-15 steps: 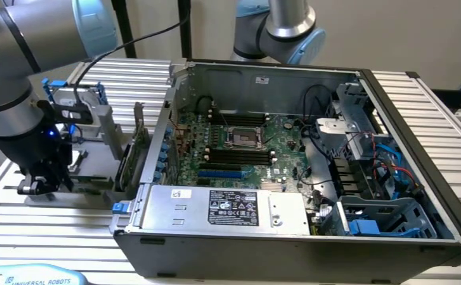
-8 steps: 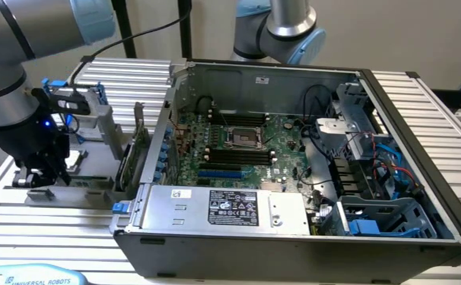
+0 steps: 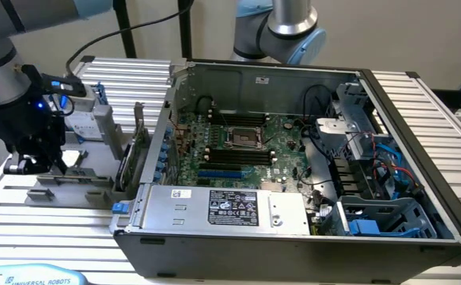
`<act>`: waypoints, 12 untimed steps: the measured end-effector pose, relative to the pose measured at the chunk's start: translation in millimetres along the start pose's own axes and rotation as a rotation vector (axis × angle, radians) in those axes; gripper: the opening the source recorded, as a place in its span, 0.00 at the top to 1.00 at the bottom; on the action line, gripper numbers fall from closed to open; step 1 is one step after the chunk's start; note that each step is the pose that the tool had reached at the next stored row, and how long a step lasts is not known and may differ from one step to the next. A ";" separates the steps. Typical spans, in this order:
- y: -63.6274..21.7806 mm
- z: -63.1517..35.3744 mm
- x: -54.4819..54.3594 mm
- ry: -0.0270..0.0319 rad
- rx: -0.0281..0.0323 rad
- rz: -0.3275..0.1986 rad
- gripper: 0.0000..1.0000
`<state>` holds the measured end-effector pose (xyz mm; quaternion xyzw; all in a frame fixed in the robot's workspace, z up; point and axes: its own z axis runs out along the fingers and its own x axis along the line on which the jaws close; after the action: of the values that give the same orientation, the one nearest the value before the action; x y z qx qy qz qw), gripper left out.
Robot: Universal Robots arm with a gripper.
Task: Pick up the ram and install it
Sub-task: 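Pick up the ram and move it above insertion slot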
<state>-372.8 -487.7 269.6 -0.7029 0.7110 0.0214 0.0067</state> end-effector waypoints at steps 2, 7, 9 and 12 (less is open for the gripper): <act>-1.7 -8.3 -0.4 -0.0027 0.0000 -0.002 0.87; -7.3 -29.6 -1.3 -0.0095 -0.0003 -0.008 0.87; -10.2 -37.7 -1.6 -0.0125 -0.0006 -0.010 0.87; -15.7 -49.0 -2.1 -0.0184 -0.0009 -0.014 0.87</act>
<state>-356.0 -487.7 318.2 -0.7076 0.7060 0.0281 0.0131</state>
